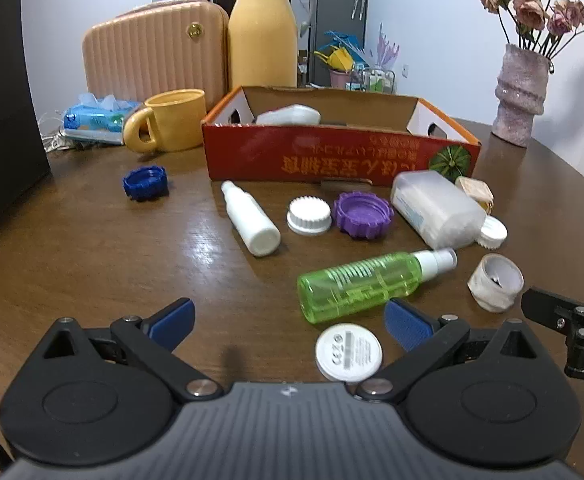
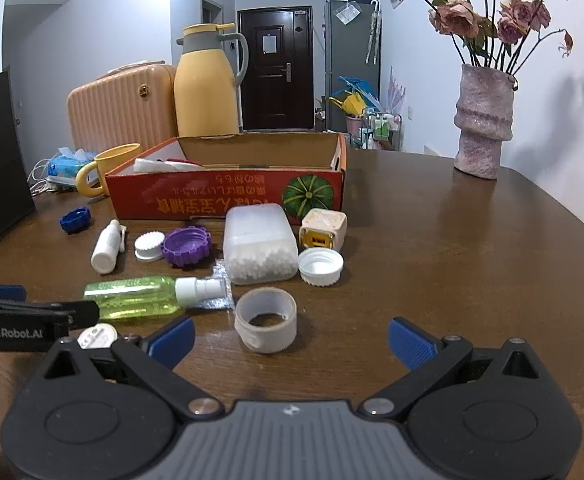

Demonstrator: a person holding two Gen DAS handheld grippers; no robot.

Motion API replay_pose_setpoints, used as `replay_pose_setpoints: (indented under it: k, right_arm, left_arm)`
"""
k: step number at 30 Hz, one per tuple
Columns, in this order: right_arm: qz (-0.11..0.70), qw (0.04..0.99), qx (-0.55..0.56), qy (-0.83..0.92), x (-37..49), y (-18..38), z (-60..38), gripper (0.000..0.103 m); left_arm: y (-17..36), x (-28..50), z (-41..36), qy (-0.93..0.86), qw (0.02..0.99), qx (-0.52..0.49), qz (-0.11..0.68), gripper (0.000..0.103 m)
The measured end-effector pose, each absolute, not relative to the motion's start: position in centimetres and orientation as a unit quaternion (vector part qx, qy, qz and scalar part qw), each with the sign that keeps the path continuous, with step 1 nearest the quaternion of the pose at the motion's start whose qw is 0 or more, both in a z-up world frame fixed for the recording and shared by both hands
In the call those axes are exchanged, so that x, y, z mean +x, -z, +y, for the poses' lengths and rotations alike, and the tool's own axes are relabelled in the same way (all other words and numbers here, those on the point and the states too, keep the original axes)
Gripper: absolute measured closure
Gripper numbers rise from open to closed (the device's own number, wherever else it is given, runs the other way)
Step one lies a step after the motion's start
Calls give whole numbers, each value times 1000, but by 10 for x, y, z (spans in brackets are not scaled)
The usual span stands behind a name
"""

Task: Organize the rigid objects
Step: 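Grasp the white barcode-labelled round lid with the left tool while the right tool approaches the white ring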

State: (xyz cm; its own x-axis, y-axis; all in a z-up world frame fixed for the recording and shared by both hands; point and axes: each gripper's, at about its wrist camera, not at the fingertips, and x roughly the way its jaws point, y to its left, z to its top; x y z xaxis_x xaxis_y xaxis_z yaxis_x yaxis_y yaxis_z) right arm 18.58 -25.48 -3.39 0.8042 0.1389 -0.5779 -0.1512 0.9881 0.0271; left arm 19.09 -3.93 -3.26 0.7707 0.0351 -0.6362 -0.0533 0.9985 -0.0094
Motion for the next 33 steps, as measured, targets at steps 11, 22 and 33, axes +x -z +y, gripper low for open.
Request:
replay_pose_setpoints:
  k: [11,22,33]
  right_arm:
    - [311,948,-5,-76,183,41,-262,0]
    - [314,946,-5,-78,183,45,-262,0]
    - [319,945,-4,-78,185,48,-260,0]
  left_arm:
    - [56,189,-58,-20,930,-12,367,8]
    - [60,184,-68,-18,935,-3,354,60]
    - [57,179,-64,-5,938,-8,347,63]
